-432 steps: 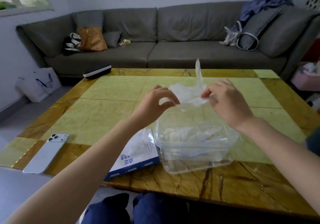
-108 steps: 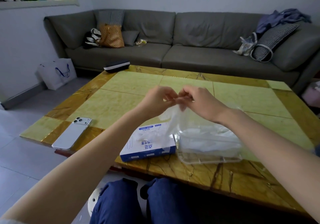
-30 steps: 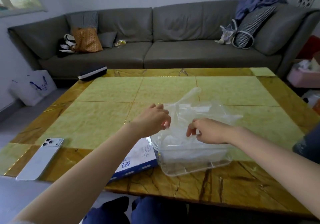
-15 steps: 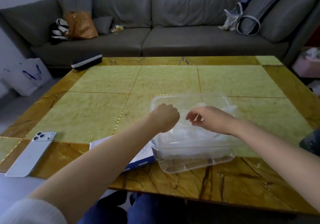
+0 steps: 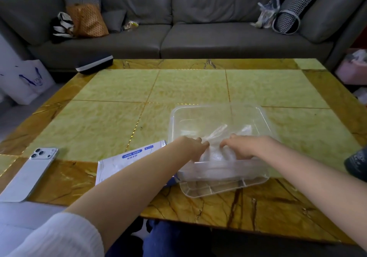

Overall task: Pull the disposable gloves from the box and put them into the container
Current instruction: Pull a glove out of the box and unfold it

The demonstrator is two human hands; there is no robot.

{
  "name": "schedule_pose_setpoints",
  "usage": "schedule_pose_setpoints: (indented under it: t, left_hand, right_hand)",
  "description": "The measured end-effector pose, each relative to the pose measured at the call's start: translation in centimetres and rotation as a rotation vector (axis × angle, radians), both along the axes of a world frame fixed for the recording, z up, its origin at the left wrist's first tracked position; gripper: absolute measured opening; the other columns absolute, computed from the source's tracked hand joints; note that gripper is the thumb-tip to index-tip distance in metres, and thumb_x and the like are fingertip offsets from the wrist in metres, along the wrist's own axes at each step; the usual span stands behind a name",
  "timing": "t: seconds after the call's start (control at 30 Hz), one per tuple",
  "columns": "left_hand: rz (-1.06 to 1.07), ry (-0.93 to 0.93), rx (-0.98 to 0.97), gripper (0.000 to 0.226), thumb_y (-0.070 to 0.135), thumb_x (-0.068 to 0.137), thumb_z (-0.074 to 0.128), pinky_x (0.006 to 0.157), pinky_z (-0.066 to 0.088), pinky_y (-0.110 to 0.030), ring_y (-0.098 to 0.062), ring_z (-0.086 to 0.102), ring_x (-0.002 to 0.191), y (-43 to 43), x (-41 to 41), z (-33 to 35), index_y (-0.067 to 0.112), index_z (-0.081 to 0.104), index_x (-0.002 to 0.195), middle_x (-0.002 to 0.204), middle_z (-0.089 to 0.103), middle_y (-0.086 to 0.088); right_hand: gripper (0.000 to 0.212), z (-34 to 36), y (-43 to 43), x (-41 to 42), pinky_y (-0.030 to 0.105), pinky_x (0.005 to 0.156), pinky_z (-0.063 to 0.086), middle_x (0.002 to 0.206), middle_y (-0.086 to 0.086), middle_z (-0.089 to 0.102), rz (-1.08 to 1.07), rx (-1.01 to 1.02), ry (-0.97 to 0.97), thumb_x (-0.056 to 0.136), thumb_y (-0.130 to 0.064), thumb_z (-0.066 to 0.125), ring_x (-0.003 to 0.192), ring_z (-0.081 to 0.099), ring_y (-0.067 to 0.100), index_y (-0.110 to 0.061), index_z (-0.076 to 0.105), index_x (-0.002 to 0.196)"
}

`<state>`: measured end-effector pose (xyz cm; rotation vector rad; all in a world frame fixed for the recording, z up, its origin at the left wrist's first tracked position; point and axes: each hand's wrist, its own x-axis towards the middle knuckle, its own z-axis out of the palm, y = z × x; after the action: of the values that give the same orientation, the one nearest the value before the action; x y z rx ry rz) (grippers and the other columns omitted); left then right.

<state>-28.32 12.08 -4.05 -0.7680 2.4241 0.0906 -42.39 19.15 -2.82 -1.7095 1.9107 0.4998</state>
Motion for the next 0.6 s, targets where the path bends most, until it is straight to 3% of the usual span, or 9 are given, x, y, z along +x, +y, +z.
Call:
schedule_pose_setpoints:
  t: [0.1, 0.23, 0.37, 0.47, 0.6]
  left_hand:
    - [0.018, -0.025, 0.052, 0.071, 0.013, 0.091, 0.055, 0.085, 0.045, -0.036, -0.031, 0.050, 0.119, -0.6, 0.3, -0.2, 0.022, 0.015, 0.150, 0.148, 0.027, -0.010]
    - [0.038, -0.009, 0.127, 0.067, 0.027, 0.092, 0.059, 0.098, 0.044, -0.037, -0.027, 0.049, 0.121, -1.0, 0.3, 0.8, 0.022, 0.023, 0.148, 0.145, 0.036, -0.008]
    - [0.105, 0.386, 0.148, 0.051, 0.032, 0.095, 0.052, 0.105, 0.037, -0.038, -0.024, 0.046, 0.126, -0.4, 1.3, 4.4, 0.018, 0.036, 0.142, 0.140, 0.047, -0.005]
    - [0.107, 0.725, -0.098, 0.041, 0.030, 0.096, 0.048, 0.111, 0.026, -0.041, -0.019, 0.043, 0.129, 0.4, 3.9, 6.1, 0.024, 0.040, 0.137, 0.138, 0.048, 0.003]
    - [0.300, 0.833, -0.258, 0.040, 0.026, 0.096, 0.045, 0.112, 0.023, -0.041, -0.018, 0.041, 0.128, 0.3, 9.6, 5.8, 0.025, 0.038, 0.136, 0.138, 0.045, 0.004]
  right_hand:
    - [0.074, -0.1, 0.1, -0.4, 0.027, 0.070, 0.041, 0.145, 0.007, 0.027, -0.010, 0.009, 0.041, 0.085, 0.004, 0.053, 0.108, 0.054, 0.028, -0.029, 0.027, 0.146]
    - [0.067, 1.2, 0.2, -0.1, 0.031, 0.092, 0.044, 0.147, 0.005, 0.035, -0.051, -0.016, -0.011, 0.089, -0.010, 0.061, 0.123, 0.048, 0.026, -0.023, 0.029, 0.146]
    - [0.038, 3.6, 0.5, 1.0, 0.032, 0.094, 0.043, 0.130, -0.002, 0.055, -0.028, -0.320, -0.046, 0.095, -0.027, 0.054, 0.116, 0.052, 0.018, -0.022, 0.048, 0.132]
    - [0.036, 4.6, 0.6, 2.9, 0.030, 0.099, 0.035, 0.135, -0.002, 0.049, -0.021, -0.588, -0.137, 0.096, -0.022, 0.052, 0.127, 0.041, 0.017, -0.019, 0.048, 0.131]
    - [0.034, 5.4, 0.6, 6.9, 0.023, 0.101, 0.029, 0.133, 0.001, 0.045, 0.050, -0.860, -0.257, 0.095, -0.011, 0.051, 0.129, 0.035, 0.016, -0.014, 0.049, 0.129]
